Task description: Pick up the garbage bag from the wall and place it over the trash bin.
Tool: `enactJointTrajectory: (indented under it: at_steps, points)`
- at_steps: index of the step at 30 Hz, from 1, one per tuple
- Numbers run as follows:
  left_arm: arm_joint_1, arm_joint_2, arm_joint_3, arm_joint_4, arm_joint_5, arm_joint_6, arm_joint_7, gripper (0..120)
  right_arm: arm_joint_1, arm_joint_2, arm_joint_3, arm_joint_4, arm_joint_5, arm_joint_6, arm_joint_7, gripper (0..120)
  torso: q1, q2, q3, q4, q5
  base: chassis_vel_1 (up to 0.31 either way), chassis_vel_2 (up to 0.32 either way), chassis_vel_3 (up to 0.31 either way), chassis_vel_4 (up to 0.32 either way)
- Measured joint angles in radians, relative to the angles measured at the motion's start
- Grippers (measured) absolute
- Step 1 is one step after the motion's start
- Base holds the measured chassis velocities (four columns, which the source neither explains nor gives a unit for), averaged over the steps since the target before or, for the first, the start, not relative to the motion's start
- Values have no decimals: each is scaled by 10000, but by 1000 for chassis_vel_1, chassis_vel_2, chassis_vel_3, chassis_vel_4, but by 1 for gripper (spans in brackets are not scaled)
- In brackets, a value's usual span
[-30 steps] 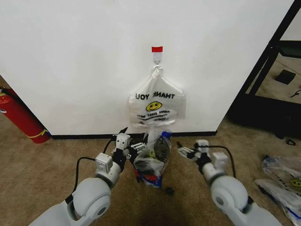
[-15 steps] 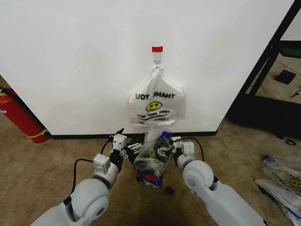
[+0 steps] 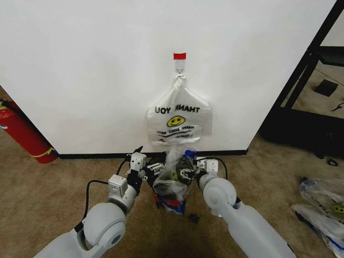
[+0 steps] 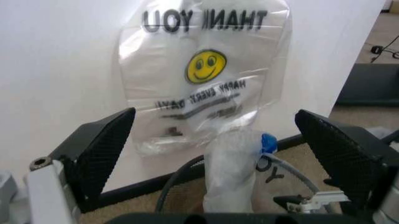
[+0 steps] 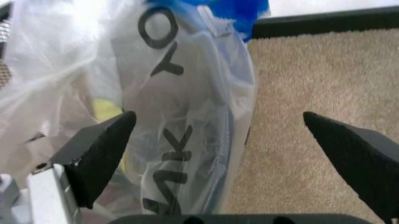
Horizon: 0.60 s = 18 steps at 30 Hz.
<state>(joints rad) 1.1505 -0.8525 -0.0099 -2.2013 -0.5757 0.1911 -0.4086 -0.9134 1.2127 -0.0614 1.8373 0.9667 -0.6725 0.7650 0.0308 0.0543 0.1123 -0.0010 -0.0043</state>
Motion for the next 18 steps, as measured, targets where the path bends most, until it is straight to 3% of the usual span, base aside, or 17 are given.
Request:
enactJointTrajectory:
  at_steps: [6,18]
  points:
    - [6,-100,31,25,0,-32,39,100,79,421,30,-511,188,-53,337,88,0,0,0,1,1,0,0,0,0]
    - [17,-105,58,-72,11,-100,77,100,63,703,90,-656,521,-209,1096,43,0,0,0,0,2,0,0,0,0]
